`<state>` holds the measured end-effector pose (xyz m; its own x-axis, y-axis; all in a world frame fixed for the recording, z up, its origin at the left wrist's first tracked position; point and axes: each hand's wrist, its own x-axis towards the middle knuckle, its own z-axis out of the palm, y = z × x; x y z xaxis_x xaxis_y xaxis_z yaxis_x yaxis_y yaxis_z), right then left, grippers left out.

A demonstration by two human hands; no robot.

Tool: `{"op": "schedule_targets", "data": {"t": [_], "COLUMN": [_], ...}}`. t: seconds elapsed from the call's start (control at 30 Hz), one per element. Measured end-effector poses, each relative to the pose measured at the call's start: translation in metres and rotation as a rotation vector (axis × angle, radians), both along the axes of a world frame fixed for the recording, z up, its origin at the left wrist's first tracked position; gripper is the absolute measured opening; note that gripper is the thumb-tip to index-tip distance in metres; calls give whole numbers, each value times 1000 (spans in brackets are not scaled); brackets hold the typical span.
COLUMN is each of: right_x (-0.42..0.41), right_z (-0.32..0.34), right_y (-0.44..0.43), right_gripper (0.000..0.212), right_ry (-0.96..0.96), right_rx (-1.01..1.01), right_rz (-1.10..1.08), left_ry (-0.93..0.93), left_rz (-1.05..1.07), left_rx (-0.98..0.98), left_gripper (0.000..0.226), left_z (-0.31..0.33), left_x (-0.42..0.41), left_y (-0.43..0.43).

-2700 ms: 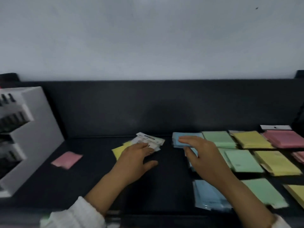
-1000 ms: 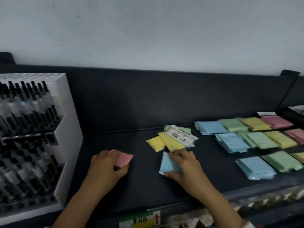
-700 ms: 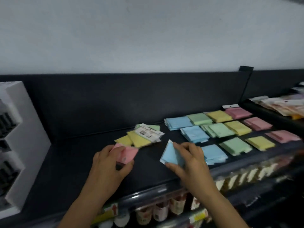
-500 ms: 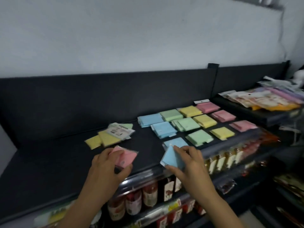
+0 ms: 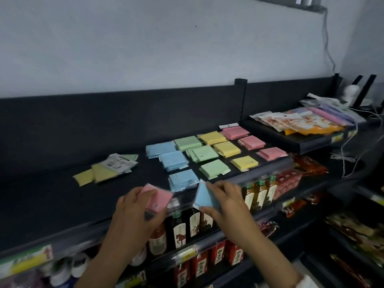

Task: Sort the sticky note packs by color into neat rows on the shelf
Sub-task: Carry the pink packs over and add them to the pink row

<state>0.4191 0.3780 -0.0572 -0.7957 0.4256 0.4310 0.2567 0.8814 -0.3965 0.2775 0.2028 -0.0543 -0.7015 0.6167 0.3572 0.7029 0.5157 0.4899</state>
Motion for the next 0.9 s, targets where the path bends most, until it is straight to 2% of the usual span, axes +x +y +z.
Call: {"op": "schedule_targets", "data": {"t": [0.17,0.43,0.63,0.77,0.9], "right_x": [-38,-119,-145,-137,-122], "right_z": [5,8,1,12,25], "right_y": [13,42,65,67,76], "right_gripper": [60,59,59,63,58], "right_ry": [-53,-221,-457,-371,-224], "right_rx": [63,42,-48,-155,-170], "right_rz": [85,174,261,311,274], "left_ry": [20,-3,-7,33,94], "left_rz": [34,56,0,-68,-129], "left_rx": [11,81,141,163,173], "left_gripper": [54,55,55,55,58], "left_z": [1,9,15,15,14], "left_x": [-13,-58,-85,-93,-97], "left_y": [1,27,61,88,113]}}
